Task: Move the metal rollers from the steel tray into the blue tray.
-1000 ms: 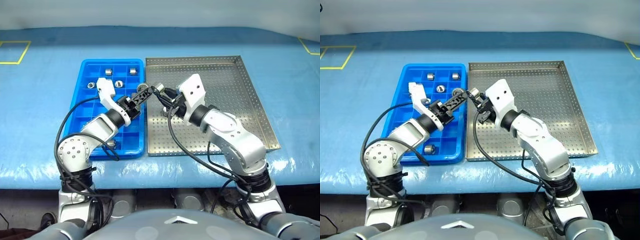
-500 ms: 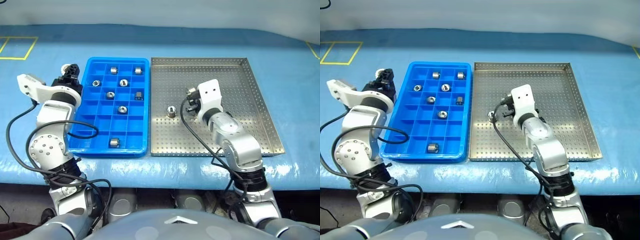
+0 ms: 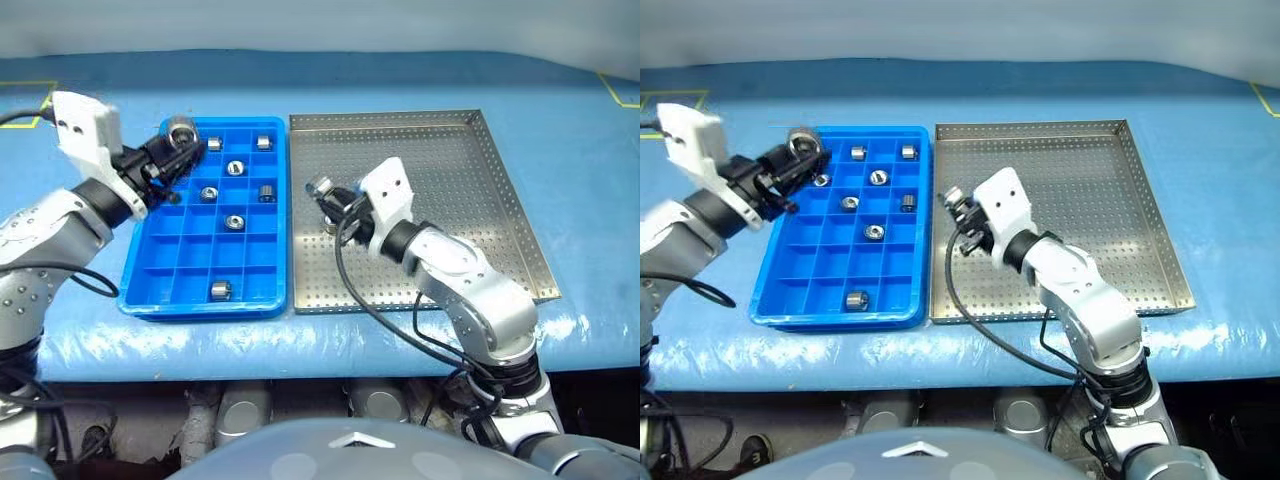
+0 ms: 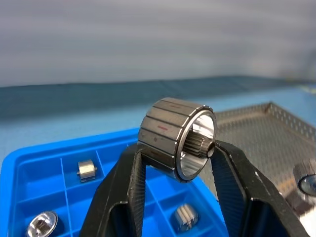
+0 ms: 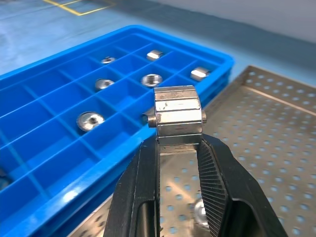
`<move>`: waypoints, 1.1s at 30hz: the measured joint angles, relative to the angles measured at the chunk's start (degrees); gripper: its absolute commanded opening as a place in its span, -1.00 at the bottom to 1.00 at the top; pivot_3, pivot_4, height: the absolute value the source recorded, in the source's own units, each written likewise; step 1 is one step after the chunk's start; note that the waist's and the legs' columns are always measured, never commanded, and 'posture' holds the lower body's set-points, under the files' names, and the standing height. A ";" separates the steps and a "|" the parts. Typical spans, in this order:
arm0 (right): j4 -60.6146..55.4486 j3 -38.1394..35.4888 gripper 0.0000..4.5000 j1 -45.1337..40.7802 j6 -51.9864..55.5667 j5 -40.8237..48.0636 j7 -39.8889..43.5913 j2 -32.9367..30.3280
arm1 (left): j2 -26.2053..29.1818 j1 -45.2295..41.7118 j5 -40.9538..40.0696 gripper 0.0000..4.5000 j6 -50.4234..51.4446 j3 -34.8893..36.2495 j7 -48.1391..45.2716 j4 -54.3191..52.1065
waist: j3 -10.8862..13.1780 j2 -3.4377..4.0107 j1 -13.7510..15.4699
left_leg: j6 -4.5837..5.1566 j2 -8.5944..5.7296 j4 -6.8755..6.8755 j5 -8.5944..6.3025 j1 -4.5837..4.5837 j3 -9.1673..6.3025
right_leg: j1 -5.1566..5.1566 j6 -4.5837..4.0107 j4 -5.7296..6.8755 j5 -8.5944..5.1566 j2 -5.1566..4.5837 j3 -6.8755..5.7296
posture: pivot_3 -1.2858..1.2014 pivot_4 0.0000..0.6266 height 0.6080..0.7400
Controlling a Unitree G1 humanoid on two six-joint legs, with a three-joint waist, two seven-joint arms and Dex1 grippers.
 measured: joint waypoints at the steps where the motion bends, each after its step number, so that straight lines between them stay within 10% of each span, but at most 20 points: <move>1: 0.64 1.16 -0.67 -0.01 0.03 0.30 0.42 0.82 | 1.09 1.13 3.99 -0.24 -0.80 -0.99 -1.27 0.33 | 0.00 0.00 0.01 | 0.00 0.00 0.00 0.00 0.02 0.01 | -0.01 0.00 0.01 0.00 0.00 0.01 | 0.04 -0.52 1.00; 19: 12.68 9.90 -0.67 -1.64 -2.06 -1.15 3.50 5.78 | -7.18 6.47 20.36 -0.24 -1.18 -4.24 -7.67 1.60 | 0.05 -0.03 0.65 | 0.00 -0.01 0.02 -0.01 -0.07 0.06 | -0.05 0.05 -0.01 0.03 -0.08 -0.01 | 0.08 -0.52 1.00; 25: 12.80 10.29 0.16 -1.63 -2.83 -1.81 4.08 5.98 | -9.16 4.55 22.34 -0.24 0.99 -4.41 -7.51 1.60 | 0.05 -0.03 0.69 | 0.00 -0.02 0.06 0.00 -0.06 0.06 | -0.04 0.06 0.02 0.04 -0.08 -0.01 | 0.07 -0.52 1.00; 33: 9.13 5.71 0.16 -1.61 -4.57 -1.71 2.56 7.59 | -14.56 0.47 25.02 -0.24 3.42 -4.44 -4.05 3.39 | 0.04 -0.05 0.73 | 0.00 -0.02 0.10 0.00 -0.06 0.05 | -0.04 0.08 0.05 0.06 -0.08 -0.01 | 0.05 -0.52 1.00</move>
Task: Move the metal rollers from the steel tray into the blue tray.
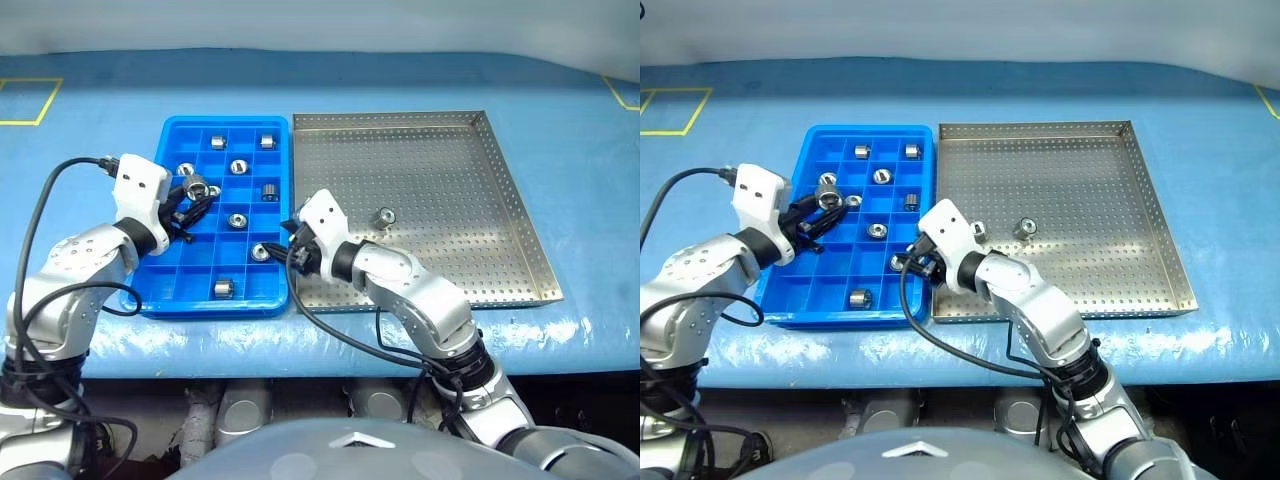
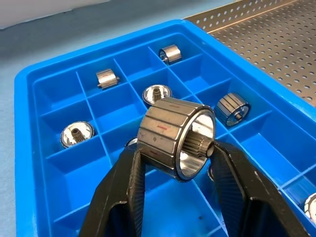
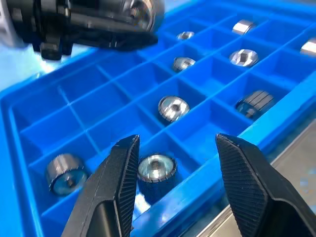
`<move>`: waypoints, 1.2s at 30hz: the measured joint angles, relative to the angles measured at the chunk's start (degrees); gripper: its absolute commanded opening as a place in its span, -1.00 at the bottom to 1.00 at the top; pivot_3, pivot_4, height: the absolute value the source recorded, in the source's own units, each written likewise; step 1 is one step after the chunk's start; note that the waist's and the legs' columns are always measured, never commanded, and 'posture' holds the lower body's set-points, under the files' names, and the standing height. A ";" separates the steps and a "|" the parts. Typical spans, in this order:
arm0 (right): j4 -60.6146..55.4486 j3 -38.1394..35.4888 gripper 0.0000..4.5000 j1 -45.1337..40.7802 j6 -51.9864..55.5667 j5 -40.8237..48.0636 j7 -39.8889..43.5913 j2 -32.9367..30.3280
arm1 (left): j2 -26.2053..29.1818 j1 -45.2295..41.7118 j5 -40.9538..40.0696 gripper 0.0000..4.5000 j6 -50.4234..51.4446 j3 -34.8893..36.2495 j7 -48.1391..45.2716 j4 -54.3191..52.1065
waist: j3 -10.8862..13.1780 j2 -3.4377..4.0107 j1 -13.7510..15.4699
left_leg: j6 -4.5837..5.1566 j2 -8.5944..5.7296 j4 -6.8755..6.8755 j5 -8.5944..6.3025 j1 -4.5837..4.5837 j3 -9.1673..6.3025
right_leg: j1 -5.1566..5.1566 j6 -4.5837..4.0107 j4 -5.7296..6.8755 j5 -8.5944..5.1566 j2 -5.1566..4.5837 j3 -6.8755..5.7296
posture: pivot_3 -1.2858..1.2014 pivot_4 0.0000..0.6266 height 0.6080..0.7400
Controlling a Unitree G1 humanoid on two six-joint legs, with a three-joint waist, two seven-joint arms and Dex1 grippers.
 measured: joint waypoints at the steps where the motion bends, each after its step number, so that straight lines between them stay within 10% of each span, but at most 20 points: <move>1: -1.51 -1.33 0.16 0.00 -0.03 0.19 -0.47 -0.02 | -1.11 -0.93 1.01 -0.24 0.22 -0.07 1.15 0.90 | 0.00 0.00 0.02 | 0.00 -0.01 0.00 0.00 0.00 0.00 | 0.01 0.00 0.00 0.01 0.00 0.00 | 0.04 -0.52 1.00; 9: -10.67 -14.61 0.16 0.78 2.04 1.18 -4.93 -2.70 | -4.29 -2.76 7.46 -0.24 4.86 0.30 8.69 5.89 | -0.01 -0.01 -0.38 | 0.00 -0.02 -0.02 0.00 0.01 -0.02 | 0.01 -0.21 0.02 0.15 0.00 0.01 | 0.02 -0.52 1.00; 30: -10.18 -14.03 0.16 1.51 3.91 1.93 -6.70 -2.71 | -3.95 2.51 6.42 -0.24 10.38 7.06 4.35 -0.47 | -0.01 -0.01 -0.56 | 0.00 -0.02 0.02 0.00 0.04 -0.01 | 0.04 -0.14 0.06 0.10 0.00 0.02 | 0.04 -0.52 1.00; 36: -9.80 -14.02 0.18 1.39 3.91 1.88 -6.84 -2.77 | -3.22 3.52 7.66 0.62 10.24 7.11 3.98 -0.80 | -0.01 -0.01 -0.48 | 0.00 -0.01 0.03 0.00 0.05 -0.01 | 0.04 -0.17 0.06 0.12 0.00 0.02 | 0.04 -0.52 1.00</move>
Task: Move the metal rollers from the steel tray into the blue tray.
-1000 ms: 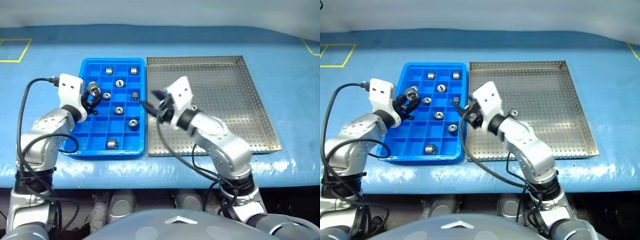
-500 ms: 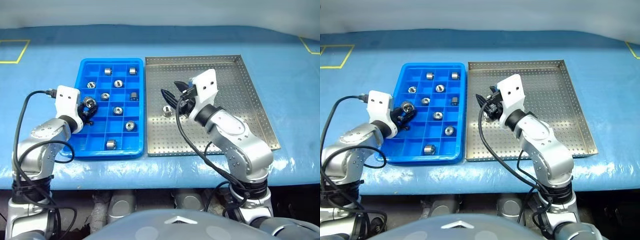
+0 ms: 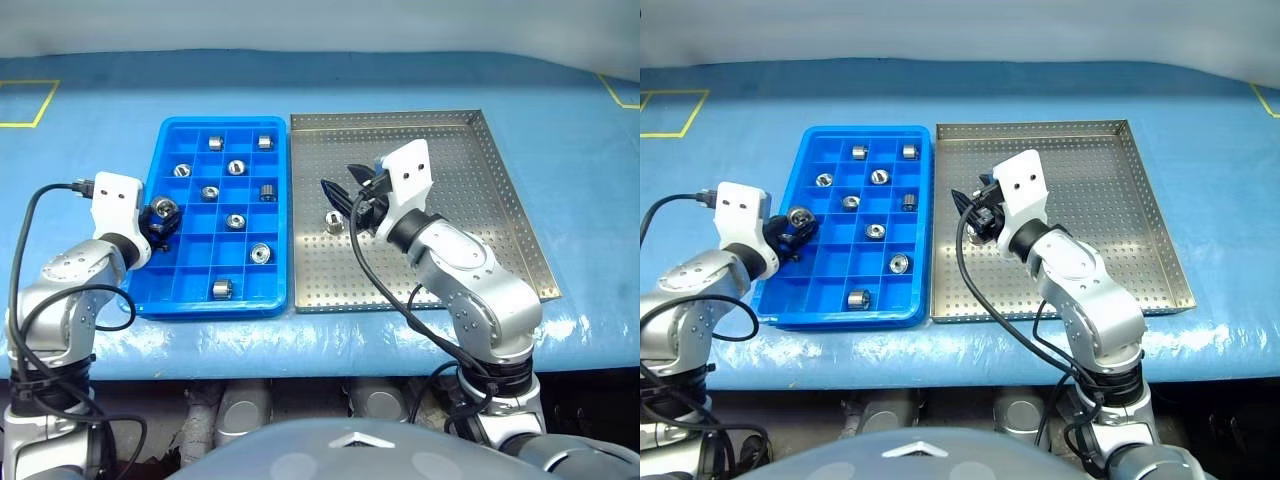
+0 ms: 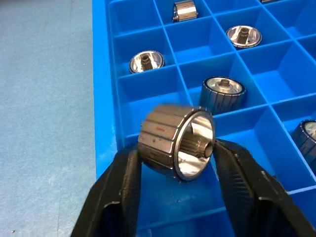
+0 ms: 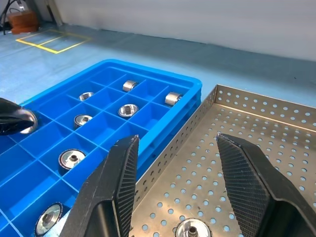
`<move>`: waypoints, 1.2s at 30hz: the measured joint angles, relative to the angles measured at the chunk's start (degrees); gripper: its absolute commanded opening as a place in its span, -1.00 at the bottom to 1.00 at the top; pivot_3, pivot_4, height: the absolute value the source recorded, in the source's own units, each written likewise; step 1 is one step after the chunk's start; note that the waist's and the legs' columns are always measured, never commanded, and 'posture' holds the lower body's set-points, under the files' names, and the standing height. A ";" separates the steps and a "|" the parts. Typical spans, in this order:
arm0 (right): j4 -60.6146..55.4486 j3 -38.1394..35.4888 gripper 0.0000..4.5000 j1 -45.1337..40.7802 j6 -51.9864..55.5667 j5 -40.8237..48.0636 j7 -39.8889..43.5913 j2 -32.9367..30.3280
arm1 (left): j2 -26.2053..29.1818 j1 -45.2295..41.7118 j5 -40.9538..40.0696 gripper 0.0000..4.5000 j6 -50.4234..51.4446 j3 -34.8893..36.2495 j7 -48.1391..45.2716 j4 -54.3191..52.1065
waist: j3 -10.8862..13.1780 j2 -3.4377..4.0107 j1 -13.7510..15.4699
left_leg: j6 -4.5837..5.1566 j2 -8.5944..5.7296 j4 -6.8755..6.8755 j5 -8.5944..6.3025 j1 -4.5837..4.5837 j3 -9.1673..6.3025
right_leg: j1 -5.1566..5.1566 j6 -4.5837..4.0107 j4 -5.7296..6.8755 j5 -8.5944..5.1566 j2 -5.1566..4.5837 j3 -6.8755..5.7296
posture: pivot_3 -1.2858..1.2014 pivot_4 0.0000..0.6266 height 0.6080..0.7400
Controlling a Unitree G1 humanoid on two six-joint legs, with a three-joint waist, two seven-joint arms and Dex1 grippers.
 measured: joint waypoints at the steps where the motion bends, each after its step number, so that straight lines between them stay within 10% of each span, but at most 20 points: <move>1: 0.06 0.00 0.18 0.00 0.00 0.00 -0.03 -0.01 | -0.05 -0.06 0.06 0.75 -0.01 0.14 0.16 0.00 | 0.00 0.00 0.00 | 0.00 0.00 0.00 0.00 0.00 0.00 | 0.00 0.00 0.00 0.00 0.00 0.00 | 0.04 -0.52 1.00; 10: 0.29 0.37 0.18 -0.46 -0.10 -1.92 -1.15 -2.28 | -8.73 -4.88 -6.49 0.75 -4.06 3.10 -4.01 -1.59 | -0.01 -0.02 0.57 | -0.01 -0.08 0.05 0.01 -0.04 -0.01 | 0.04 -0.05 -0.04 0.05 -0.07 0.00 | 0.02 -0.52 1.00; 18: -10.12 3.34 0.18 8.04 2.48 -6.28 5.00 -24.67 | -11.57 -14.84 -8.97 0.75 -7.83 -17.13 -18.47 0.66 | -0.02 -0.01 0.13 | 0.05 -0.16 0.09 -0.03 -0.07 -0.01 | 0.13 0.30 -0.23 -0.07 -0.06 0.05 | -0.10 -0.52 1.00; 36: -14.96 1.85 0.18 14.33 4.26 -9.84 -1.19 -18.95 | -14.50 -28.82 7.73 0.75 -8.71 -35.15 -21.63 25.28 | -0.02 0.02 -7.15 | 0.10 -0.13 0.24 -0.04 -0.06 0.11 | 0.11 0.56 -0.10 -0.03 0.07 0.36 | -0.19 -0.52 1.00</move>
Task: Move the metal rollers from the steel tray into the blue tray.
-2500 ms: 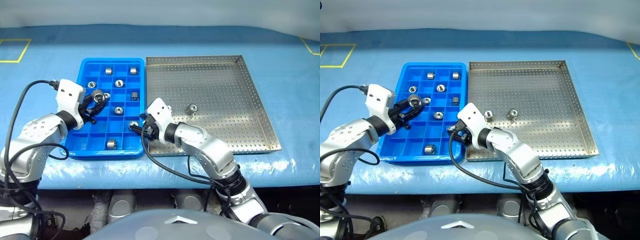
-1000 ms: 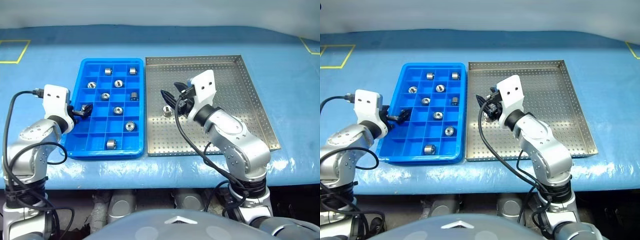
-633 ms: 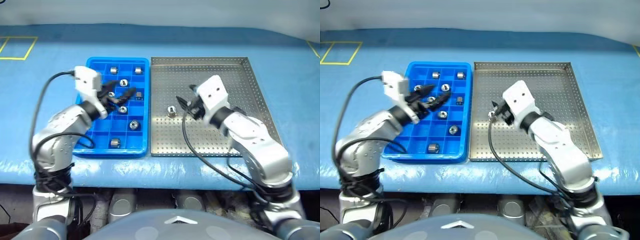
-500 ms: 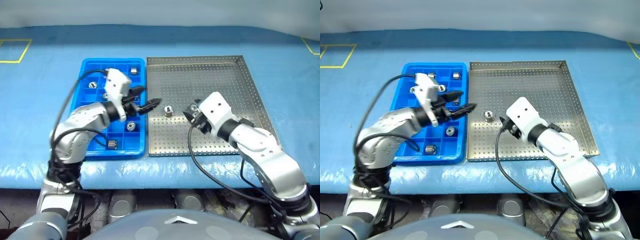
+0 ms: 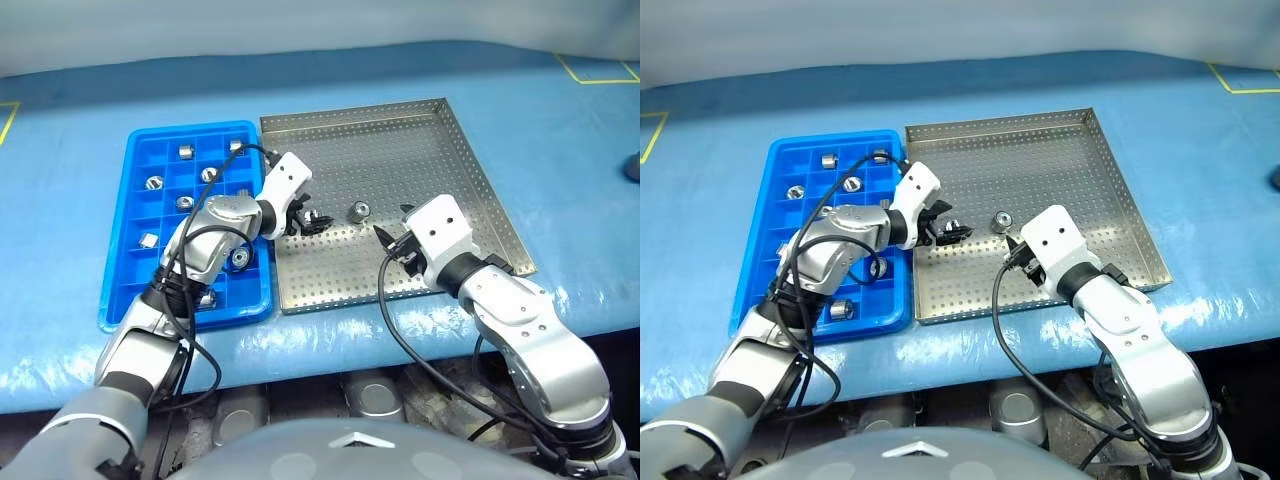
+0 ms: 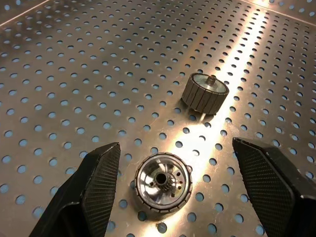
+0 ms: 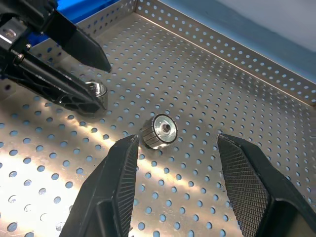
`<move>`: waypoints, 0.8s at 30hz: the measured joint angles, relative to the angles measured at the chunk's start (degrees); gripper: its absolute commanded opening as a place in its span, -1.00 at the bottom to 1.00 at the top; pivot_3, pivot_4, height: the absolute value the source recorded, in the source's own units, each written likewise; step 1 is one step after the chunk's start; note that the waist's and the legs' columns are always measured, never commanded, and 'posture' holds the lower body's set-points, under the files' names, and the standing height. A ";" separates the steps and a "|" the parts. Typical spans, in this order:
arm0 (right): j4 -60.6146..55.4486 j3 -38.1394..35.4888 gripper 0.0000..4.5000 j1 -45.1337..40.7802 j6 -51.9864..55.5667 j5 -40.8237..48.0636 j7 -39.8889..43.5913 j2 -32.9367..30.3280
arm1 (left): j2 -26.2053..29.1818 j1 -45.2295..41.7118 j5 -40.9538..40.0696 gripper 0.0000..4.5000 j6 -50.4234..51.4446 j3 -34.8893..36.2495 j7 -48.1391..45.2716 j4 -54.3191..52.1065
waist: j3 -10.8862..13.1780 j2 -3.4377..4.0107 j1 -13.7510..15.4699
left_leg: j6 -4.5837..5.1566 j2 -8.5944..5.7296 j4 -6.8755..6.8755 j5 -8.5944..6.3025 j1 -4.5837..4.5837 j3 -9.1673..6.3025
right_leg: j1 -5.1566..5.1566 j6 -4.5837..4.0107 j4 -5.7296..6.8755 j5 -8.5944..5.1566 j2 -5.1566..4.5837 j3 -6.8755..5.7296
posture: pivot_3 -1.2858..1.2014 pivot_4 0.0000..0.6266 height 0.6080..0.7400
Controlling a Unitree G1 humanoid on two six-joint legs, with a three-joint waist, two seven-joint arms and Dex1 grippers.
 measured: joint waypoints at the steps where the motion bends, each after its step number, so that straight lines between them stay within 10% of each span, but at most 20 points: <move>1: 0.00 0.00 0.18 0.01 -0.02 -0.15 -0.08 0.22 | -0.02 0.00 0.52 0.75 0.10 -0.38 0.04 0.69 | 0.00 0.00 -0.16 | 0.00 0.00 0.00 0.00 0.00 0.00 | 0.00 0.01 0.01 0.00 0.00 0.00 | -0.19 -0.52 1.00; 6: 0.01 -0.04 0.18 0.00 -0.04 -0.85 -0.27 1.04 | 0.05 0.07 2.89 0.75 1.01 -0.95 0.94 1.85 | -0.01 0.01 -0.56 | 0.00 0.00 0.03 0.00 0.01 0.00 | 0.01 0.03 0.02 -0.01 0.01 0.02 | -0.18 -0.52 1.00; 15: 0.94 -0.07 0.18 -0.74 -0.39 -1.22 0.01 2.23 | -1.70 0.50 4.38 -0.27 1.24 1.28 2.09 2.82 | -0.04 0.07 -0.66 | 0.00 0.00 0.10 0.00 0.18 0.02 | 0.14 0.07 0.12 0.01 0.02 0.06 | -0.16 -0.52 1.00; 24: 2.91 0.93 0.18 -2.39 -1.60 -1.44 0.35 2.78 | -3.09 1.44 3.83 -0.27 1.86 3.92 2.69 2.31 | -0.05 0.08 -0.62 | 0.01 0.00 0.08 0.00 0.18 0.02 | 0.14 0.07 0.12 0.01 0.02 0.08 | -0.15 -0.52 1.00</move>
